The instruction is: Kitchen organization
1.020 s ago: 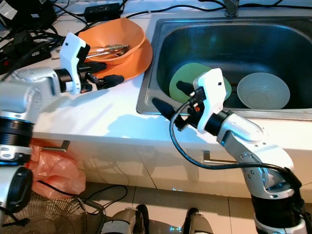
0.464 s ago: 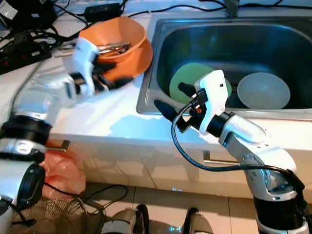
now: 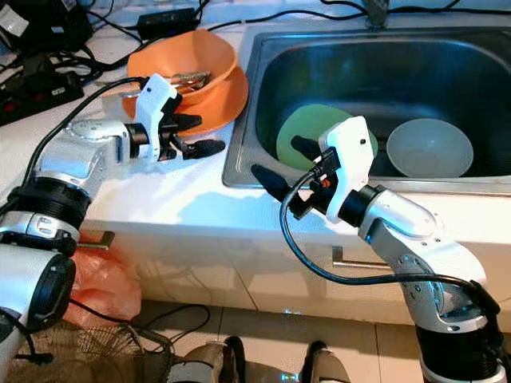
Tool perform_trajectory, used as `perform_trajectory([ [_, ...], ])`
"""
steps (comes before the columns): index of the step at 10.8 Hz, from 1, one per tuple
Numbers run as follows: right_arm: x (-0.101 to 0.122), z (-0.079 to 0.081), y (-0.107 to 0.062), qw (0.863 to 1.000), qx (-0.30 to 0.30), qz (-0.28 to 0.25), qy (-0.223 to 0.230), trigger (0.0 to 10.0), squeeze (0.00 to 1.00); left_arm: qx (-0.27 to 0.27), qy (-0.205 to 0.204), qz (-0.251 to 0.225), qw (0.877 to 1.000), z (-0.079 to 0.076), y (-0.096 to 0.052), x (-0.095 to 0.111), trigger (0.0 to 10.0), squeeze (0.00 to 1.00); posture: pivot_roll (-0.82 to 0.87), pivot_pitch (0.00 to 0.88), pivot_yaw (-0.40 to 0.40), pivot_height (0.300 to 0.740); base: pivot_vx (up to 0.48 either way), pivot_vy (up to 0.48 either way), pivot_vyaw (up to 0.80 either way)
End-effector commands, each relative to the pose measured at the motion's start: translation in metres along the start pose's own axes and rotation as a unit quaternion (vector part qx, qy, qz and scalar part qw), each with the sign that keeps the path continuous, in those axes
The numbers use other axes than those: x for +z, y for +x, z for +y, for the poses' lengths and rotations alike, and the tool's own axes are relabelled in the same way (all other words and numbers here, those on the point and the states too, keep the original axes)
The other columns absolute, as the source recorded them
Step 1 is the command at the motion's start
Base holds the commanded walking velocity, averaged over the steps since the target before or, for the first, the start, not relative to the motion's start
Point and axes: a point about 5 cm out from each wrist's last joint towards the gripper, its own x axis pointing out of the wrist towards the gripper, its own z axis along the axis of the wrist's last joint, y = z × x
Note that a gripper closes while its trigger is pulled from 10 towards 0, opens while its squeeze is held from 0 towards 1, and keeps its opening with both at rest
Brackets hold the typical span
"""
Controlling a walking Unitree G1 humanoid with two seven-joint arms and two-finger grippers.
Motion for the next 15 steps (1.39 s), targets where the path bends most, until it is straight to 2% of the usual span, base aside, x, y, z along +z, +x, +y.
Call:
perform_trajectory([
  [1,0.002,0.004,-0.001,1.000,0.007,-0.003,-0.003,10.0,0.00,-0.018,-0.021,0.042,0.999,0.000,-0.002,-0.016,10.0,0.00,-0.01,0.183,0.148,0.740,0.000,0.000,0.00],
  [5,0.002,0.003,0.000,1.000,0.007,-0.003,-0.003,10.0,0.00,-0.079,-0.023,0.064,0.995,-0.007,-0.013,-0.014,10.0,0.00,-0.01,0.183,0.149,0.740,0.000,0.000,0.00],
  [8,0.002,0.002,0.001,1.000,0.005,-0.002,-0.003,10.0,0.00,-0.123,-0.018,0.077,0.989,-0.019,-0.024,-0.013,10.0,0.00,0.00,0.178,0.148,0.740,0.000,0.000,0.00],
  [9,0.002,0.001,0.001,1.000,0.005,-0.002,-0.004,10.0,0.00,-0.140,-0.015,0.088,0.986,-0.026,-0.032,-0.016,10.0,0.00,0.01,0.174,0.147,0.740,0.000,0.000,0.00],
  [15,0.001,-0.002,0.004,1.000,0.007,-0.003,-0.004,10.0,0.00,-0.175,-0.017,0.101,0.979,-0.055,-0.063,-0.016,10.0,0.00,0.03,0.166,0.137,0.740,0.000,0.000,0.00],
])
